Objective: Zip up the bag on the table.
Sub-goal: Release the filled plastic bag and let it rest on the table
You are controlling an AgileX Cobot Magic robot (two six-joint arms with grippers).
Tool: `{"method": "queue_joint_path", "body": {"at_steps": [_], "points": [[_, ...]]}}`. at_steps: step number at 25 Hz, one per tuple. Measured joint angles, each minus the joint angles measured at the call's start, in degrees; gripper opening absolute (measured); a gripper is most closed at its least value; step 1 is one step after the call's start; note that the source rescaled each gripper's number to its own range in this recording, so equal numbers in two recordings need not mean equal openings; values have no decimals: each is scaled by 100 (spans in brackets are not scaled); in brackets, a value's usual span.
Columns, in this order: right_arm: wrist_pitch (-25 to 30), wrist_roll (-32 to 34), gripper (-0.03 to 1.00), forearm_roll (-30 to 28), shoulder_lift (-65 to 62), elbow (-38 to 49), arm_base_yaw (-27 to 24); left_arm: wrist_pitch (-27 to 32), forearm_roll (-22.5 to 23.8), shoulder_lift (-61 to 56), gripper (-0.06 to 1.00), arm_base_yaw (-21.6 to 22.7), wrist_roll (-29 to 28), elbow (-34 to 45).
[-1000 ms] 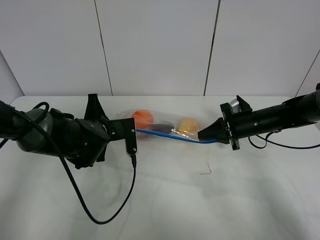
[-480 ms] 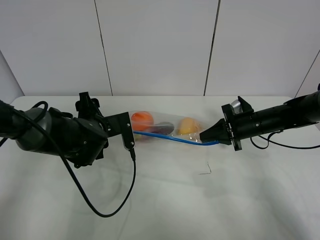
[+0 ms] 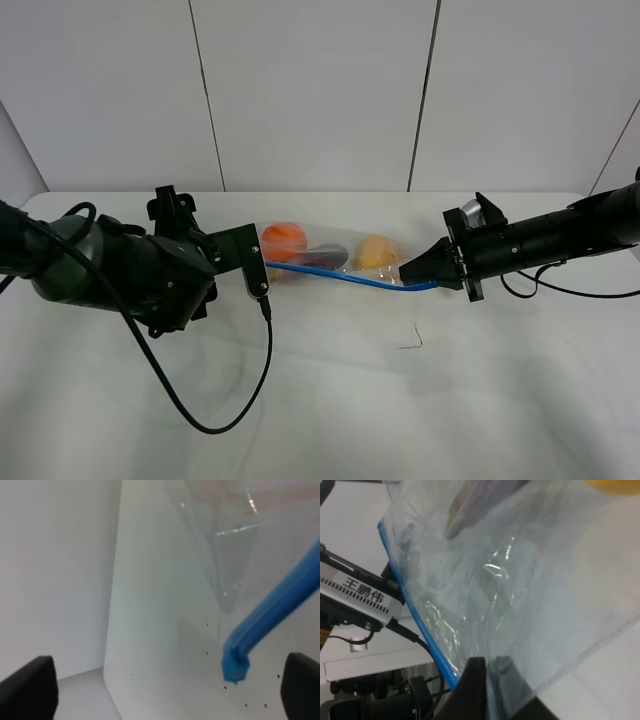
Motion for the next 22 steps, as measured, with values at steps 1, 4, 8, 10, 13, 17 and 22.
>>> {"method": "queue_joint_path", "body": {"at_steps": [1, 4, 8, 10, 13, 17, 22], "points": [[0, 0, 0, 0, 0, 0, 0, -6, -24, 0, 98, 0, 54, 0], [0, 0, 0, 0, 0, 0, 0, -35, -153, -5, 99, 0, 219, 0], [0, -5, 0, 0, 0, 0, 0, -29, -750, -179, 99, 0, 411, 4], [0, -5, 0, 0, 0, 0, 0, -36, -1112, -378, 99, 39, 458, -3], [0, -5, 0, 0, 0, 0, 0, -82, -1785, -753, 99, 252, 470, -147], [-2, -24, 0, 0, 0, 0, 0, -117, -3067, -1423, 99, 813, 767, -505], [-2, -71, 0, 0, 0, 0, 0, -80, -5752, -2376, 99, 1736, 2523, -947]]}}
